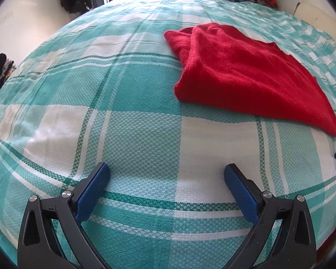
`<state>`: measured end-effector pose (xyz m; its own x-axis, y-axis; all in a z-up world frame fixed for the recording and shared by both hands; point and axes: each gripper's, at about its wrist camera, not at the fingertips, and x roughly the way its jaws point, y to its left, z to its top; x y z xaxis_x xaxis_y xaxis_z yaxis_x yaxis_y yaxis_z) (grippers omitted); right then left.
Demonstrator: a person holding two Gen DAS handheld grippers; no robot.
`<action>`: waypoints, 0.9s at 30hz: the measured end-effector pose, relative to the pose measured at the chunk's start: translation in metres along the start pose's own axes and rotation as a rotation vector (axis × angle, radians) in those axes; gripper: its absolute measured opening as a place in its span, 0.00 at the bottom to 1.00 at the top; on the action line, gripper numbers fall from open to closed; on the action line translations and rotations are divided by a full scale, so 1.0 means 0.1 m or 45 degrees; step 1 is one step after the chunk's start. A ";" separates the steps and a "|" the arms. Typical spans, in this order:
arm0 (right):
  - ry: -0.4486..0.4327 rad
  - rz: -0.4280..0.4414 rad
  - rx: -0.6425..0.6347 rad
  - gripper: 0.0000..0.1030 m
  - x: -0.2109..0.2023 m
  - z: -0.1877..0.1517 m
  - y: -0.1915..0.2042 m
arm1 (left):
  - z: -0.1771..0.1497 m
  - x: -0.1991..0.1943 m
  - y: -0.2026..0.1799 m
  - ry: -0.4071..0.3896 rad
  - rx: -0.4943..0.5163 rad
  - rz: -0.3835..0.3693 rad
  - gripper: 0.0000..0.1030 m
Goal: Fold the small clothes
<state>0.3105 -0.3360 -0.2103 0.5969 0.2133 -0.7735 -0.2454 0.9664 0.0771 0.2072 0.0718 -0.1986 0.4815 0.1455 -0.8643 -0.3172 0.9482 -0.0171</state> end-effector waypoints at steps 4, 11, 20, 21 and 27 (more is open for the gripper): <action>-0.002 0.003 0.001 1.00 -0.01 -0.01 0.00 | 0.18 -0.34 0.16 -0.053 -0.090 -0.224 0.83; -0.017 -0.004 -0.009 1.00 0.00 -0.02 0.01 | 1.08 0.29 0.34 0.061 -0.421 -0.560 0.88; -0.036 0.009 -0.005 1.00 -0.01 -0.04 0.00 | 1.44 0.39 -0.07 0.102 -0.320 -0.507 0.11; -0.039 0.011 -0.004 1.00 -0.01 -0.04 0.01 | 1.49 0.24 -0.14 0.066 -0.313 -0.529 0.10; -0.059 0.024 0.000 1.00 -0.02 -0.06 -0.01 | 1.88 -0.53 -1.38 -0.081 0.020 -0.599 0.10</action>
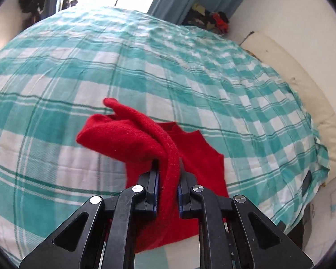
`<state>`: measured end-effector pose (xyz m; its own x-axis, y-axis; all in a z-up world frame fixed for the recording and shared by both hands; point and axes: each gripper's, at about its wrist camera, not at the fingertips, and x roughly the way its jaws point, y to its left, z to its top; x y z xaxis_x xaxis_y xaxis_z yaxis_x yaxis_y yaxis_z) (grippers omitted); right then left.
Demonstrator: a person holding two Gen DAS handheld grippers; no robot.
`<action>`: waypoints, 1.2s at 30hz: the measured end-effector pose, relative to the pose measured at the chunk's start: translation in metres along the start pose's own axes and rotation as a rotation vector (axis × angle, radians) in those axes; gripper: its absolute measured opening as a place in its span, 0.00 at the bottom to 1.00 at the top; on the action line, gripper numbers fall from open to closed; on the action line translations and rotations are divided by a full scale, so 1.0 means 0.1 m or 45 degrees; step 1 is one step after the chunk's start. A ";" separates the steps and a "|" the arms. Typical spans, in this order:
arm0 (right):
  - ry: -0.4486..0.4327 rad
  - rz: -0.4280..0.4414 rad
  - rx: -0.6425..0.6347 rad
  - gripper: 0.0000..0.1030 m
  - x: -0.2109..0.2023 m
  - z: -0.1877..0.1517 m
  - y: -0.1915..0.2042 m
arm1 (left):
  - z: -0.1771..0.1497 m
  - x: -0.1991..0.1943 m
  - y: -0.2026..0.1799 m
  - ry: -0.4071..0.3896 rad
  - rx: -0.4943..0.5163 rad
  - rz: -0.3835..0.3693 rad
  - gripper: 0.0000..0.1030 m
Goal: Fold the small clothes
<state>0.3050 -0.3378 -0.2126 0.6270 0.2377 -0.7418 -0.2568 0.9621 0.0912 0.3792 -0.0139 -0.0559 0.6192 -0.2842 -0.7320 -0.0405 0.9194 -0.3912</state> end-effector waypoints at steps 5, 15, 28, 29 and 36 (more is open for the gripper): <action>-0.002 0.003 0.002 1.00 0.00 0.00 -0.01 | -0.21 0.83 -1.01 0.128 0.182 0.005 0.10; -0.013 0.046 0.023 1.00 -0.03 -0.01 -0.06 | -0.84 0.53 -1.10 0.180 0.178 -0.217 0.76; -0.151 0.375 0.162 0.38 -0.74 0.85 -0.01 | -0.97 0.35 -0.46 -0.020 0.403 0.088 0.27; -0.168 0.412 0.119 0.34 -0.77 1.01 0.10 | -1.07 0.49 -0.53 0.052 0.468 0.099 0.14; 0.391 0.454 -0.104 0.24 0.50 0.91 0.49 | -1.46 0.63 -0.40 0.253 0.481 0.030 0.07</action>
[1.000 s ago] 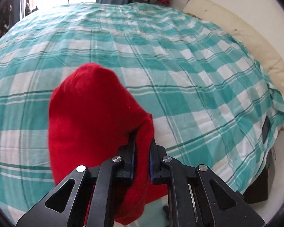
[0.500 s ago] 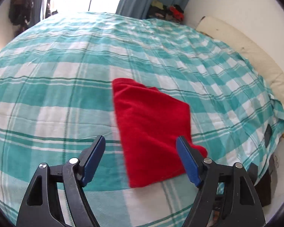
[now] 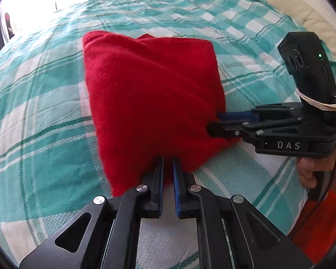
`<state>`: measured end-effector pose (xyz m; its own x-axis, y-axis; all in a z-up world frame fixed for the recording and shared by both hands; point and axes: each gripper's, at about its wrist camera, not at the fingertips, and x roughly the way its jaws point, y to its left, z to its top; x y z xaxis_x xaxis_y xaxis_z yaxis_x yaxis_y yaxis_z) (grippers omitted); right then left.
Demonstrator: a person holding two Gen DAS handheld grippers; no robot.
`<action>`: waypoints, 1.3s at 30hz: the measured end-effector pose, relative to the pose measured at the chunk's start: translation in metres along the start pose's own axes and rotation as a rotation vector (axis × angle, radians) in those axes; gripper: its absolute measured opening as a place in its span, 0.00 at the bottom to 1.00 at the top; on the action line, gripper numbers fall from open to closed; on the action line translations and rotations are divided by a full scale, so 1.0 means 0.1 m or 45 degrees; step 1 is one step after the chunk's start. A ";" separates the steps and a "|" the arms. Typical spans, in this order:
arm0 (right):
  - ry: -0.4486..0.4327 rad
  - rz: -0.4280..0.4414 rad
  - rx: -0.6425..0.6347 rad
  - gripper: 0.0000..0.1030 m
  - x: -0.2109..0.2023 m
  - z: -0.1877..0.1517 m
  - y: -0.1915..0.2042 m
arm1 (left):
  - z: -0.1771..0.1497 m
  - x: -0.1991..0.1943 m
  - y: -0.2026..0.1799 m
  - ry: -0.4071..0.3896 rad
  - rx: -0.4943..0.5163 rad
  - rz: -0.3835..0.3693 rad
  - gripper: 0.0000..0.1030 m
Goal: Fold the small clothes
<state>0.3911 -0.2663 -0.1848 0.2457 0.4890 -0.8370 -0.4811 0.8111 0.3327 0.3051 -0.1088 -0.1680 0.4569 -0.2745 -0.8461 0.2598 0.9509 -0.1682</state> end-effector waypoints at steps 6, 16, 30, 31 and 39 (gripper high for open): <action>-0.188 0.014 -0.058 0.25 -0.66 0.33 0.02 | 0.14 -0.61 0.23 -0.226 -0.149 -0.057 0.49; 0.017 0.251 0.072 0.30 0.53 1.75 0.22 | 0.26 0.13 0.22 -0.105 -0.060 0.112 0.47; 0.013 0.292 -0.013 0.44 -0.16 0.19 0.03 | -0.01 -0.04 0.47 -0.008 -0.317 0.009 0.60; 0.079 0.187 -0.013 0.28 -0.05 0.02 -0.04 | -0.03 -0.11 0.46 0.008 -0.321 0.033 0.61; -0.366 0.012 0.062 1.00 -1.11 -0.60 0.11 | -0.33 -0.68 0.52 -0.096 -0.313 0.223 0.96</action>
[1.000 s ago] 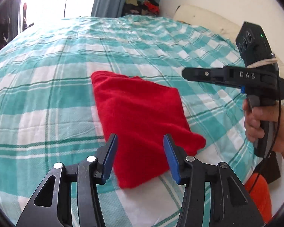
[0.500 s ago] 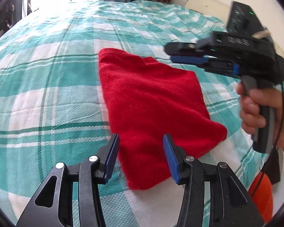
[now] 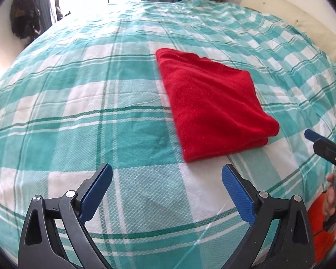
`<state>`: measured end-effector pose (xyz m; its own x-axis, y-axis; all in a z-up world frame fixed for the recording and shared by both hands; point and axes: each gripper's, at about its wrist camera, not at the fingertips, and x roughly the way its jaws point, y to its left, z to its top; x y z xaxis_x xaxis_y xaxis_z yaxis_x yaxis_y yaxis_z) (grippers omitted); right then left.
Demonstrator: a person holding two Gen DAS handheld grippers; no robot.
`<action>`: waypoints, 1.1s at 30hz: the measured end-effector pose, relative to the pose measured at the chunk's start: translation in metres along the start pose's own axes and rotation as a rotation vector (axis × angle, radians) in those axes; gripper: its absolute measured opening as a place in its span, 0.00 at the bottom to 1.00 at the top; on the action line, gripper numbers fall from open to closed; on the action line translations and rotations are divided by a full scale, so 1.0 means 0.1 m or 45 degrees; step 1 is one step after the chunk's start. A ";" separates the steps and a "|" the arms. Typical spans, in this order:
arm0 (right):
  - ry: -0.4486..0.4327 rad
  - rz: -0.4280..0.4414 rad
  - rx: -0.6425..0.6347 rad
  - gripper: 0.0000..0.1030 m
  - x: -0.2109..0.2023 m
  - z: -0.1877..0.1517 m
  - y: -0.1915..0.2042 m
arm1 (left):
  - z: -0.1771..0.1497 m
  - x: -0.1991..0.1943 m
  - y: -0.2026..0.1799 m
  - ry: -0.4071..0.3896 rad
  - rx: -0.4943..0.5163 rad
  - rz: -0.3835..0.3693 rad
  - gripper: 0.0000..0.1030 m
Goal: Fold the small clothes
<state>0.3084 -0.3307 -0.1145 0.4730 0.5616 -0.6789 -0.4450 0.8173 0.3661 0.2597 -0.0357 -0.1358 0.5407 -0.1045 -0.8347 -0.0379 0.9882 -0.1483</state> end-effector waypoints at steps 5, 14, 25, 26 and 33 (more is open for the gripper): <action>0.013 0.205 0.296 1.00 0.27 0.12 -0.37 | 0.48 0.29 0.14 -0.060 -0.176 -0.189 0.96; 0.195 0.432 0.619 0.80 1.53 0.60 -0.63 | 0.81 1.18 0.17 0.149 -0.463 -0.417 0.90; 0.069 0.416 0.158 0.24 0.99 1.29 0.11 | 1.26 0.14 0.01 -0.094 -0.196 -0.486 0.26; 0.040 0.437 0.133 0.24 0.91 1.35 0.18 | 1.30 0.07 0.03 -0.105 -0.193 -0.485 0.27; 0.237 0.235 0.200 0.44 1.09 1.01 0.07 | 0.70 0.58 0.18 0.200 -0.170 -0.181 0.51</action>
<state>0.4336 -0.2510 -0.1219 0.2408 0.6812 -0.6913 -0.3809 0.7215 0.5783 0.3487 -0.0161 -0.1498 0.4116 -0.2675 -0.8712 -0.0870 0.9400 -0.3298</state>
